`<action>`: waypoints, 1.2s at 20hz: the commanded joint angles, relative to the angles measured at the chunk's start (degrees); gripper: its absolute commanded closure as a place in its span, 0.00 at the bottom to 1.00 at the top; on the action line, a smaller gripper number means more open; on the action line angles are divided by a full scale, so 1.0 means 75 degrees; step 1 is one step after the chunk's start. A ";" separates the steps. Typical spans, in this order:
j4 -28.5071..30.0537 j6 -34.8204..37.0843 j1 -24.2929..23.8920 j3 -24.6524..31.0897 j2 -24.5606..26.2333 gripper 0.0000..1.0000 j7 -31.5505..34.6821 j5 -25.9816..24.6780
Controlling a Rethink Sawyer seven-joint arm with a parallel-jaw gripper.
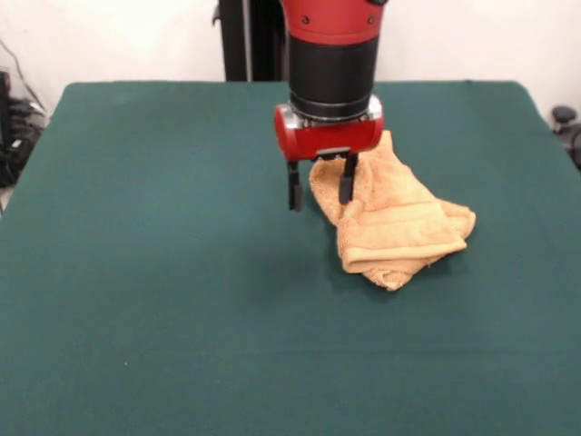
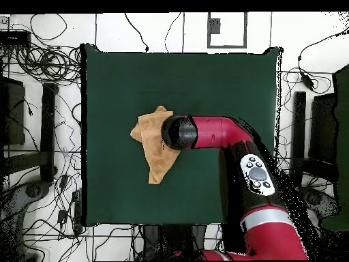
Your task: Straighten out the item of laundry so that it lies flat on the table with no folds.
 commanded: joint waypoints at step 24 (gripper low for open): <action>-0.0444 0.0694 0.0078 0.1268 0.0571 0.00 0.0725 0.1709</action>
